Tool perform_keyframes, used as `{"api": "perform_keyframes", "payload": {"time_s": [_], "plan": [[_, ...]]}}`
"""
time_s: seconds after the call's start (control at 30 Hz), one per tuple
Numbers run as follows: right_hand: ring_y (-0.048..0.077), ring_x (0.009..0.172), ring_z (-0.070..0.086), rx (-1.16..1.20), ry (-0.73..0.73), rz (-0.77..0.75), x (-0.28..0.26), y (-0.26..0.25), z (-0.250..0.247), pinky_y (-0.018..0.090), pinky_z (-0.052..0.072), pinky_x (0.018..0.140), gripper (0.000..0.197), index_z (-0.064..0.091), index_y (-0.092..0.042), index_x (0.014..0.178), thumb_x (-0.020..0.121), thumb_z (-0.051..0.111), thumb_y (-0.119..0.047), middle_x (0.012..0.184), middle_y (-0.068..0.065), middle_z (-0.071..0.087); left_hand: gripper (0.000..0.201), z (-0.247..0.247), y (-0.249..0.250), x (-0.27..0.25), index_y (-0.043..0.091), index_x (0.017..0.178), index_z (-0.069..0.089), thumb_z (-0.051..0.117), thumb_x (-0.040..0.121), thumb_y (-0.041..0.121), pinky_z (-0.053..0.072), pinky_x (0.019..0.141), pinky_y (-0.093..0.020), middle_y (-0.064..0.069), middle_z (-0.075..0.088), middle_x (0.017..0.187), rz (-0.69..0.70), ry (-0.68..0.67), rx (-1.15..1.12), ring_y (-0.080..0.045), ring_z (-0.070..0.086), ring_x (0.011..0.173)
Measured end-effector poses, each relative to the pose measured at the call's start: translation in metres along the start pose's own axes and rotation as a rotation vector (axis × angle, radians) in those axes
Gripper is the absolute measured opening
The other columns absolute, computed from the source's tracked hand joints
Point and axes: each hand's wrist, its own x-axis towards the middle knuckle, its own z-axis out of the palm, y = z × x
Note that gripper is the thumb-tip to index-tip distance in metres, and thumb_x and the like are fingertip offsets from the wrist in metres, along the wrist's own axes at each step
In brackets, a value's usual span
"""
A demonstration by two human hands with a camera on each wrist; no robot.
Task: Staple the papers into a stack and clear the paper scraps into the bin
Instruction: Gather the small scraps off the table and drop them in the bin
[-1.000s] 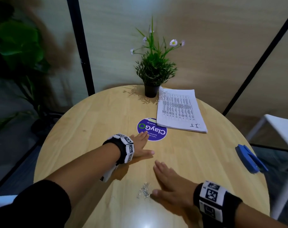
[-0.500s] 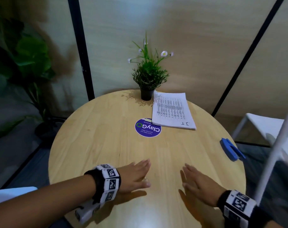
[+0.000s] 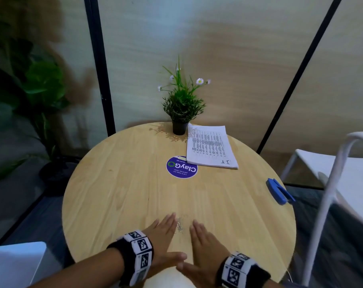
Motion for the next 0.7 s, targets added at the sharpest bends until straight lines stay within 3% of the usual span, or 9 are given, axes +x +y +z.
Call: {"api": "perform_keyframes", "payload": {"time_s": [0.1, 0.17, 0.23, 0.3, 0.4, 0.5, 0.57, 0.63, 0.7], "plan": [[0.027, 0.147, -0.009, 0.043, -0.010, 0.009, 0.011, 0.007, -0.023, 0.040, 0.004, 0.120, 0.144, -0.007, -0.004, 0.148, 0.034, -0.008, -0.092, 0.157, 0.014, -0.016, 0.143, -0.015, -0.007, 0.008, 0.007, 0.148, -0.014, -0.016, 0.033, 0.093, -0.002, 0.120, -0.038, -0.009, -0.020, 0.158, -0.098, 0.090, -0.036, -0.019, -0.014, 0.148], [0.029, 0.147, -0.006, 0.095, 0.083, 0.099, 0.025, 0.035, -0.045, 0.039, 0.006, 0.120, 0.152, -0.001, -0.001, 0.148, 0.029, -0.013, -0.094, 0.157, 0.018, -0.012, 0.153, -0.032, -0.024, 0.016, 0.004, 0.148, -0.012, -0.021, 0.024, 0.094, 0.000, 0.120, -0.039, -0.011, -0.019, 0.158, -0.175, 0.137, -0.052, -0.021, -0.011, 0.148], [0.029, 0.147, -0.006, 0.173, 0.173, 0.230, 0.040, 0.070, -0.066, 0.037, 0.005, 0.119, 0.136, 0.001, 0.000, 0.149, 0.052, 0.001, -0.096, 0.157, 0.018, -0.011, 0.157, -0.050, -0.046, 0.027, 0.004, 0.148, -0.012, -0.022, 0.021, 0.095, 0.000, 0.120, -0.040, -0.011, -0.019, 0.158, -0.221, 0.151, -0.062, -0.021, -0.011, 0.148], [0.029, 0.147, -0.007, 0.223, 0.201, 0.343, 0.059, 0.104, -0.077, 0.038, 0.005, 0.119, 0.097, 0.002, -0.003, 0.149, 0.085, 0.025, -0.071, 0.158, 0.016, -0.011, 0.148, -0.068, -0.064, 0.039, 0.005, 0.148, -0.012, -0.014, 0.033, 0.097, 0.001, 0.120, -0.042, -0.011, -0.018, 0.158, -0.247, 0.144, -0.052, -0.021, -0.011, 0.148], [0.036, 0.145, 0.003, 0.096, 0.226, 0.369, 0.085, 0.142, -0.079, 0.045, 0.014, 0.118, 0.069, 0.023, -0.018, 0.148, 0.092, 0.033, -0.058, 0.157, 0.018, 0.002, 0.102, -0.083, -0.078, 0.061, 0.006, 0.149, -0.010, 0.022, 0.082, 0.076, 0.002, 0.120, -0.043, -0.008, -0.016, 0.159, -0.268, 0.145, 0.015, -0.020, -0.009, 0.149], [0.033, 0.131, 0.029, 0.203, 0.261, 0.372, 0.103, 0.152, -0.087, 0.045, 0.026, 0.112, 0.055, 0.038, -0.010, 0.131, 0.094, 0.039, -0.050, 0.143, 0.021, 0.027, 0.092, -0.092, -0.081, 0.086, 0.007, 0.150, -0.008, 0.032, 0.089, 0.064, 0.002, 0.120, -0.043, -0.008, -0.013, 0.160, -0.279, 0.150, 0.015, -0.021, -0.007, 0.149], [0.032, 0.140, 0.019, 0.203, 0.250, 0.360, 0.108, 0.149, -0.088, 0.044, 0.021, 0.114, 0.072, 0.021, 0.001, 0.141, 0.094, 0.037, -0.051, 0.154, 0.019, 0.014, 0.091, -0.097, -0.078, 0.101, 0.005, 0.149, -0.007, 0.031, 0.090, 0.063, 0.003, 0.120, -0.044, -0.009, -0.011, 0.160, -0.285, 0.138, -0.006, -0.021, -0.007, 0.149], [0.029, 0.147, -0.002, 0.162, 0.215, 0.312, 0.105, 0.136, -0.082, 0.041, 0.009, 0.118, 0.080, 0.000, -0.002, 0.149, 0.095, 0.034, -0.051, 0.159, 0.014, -0.007, 0.089, -0.096, -0.072, 0.110, 0.003, 0.149, -0.006, 0.031, 0.092, 0.061, 0.004, 0.120, -0.043, -0.010, -0.010, 0.160, -0.290, 0.110, -0.019, -0.022, -0.007, 0.149], [0.026, 0.147, -0.010, 0.132, 0.161, 0.241, 0.092, 0.118, -0.076, 0.041, 0.003, 0.119, 0.083, -0.007, -0.005, 0.149, 0.095, 0.034, -0.052, 0.157, 0.012, -0.015, 0.090, -0.091, -0.066, 0.114, 0.001, 0.149, -0.005, 0.032, 0.092, 0.059, 0.006, 0.121, -0.043, -0.012, -0.011, 0.159, -0.287, 0.098, -0.028, -0.023, -0.007, 0.149]]}}
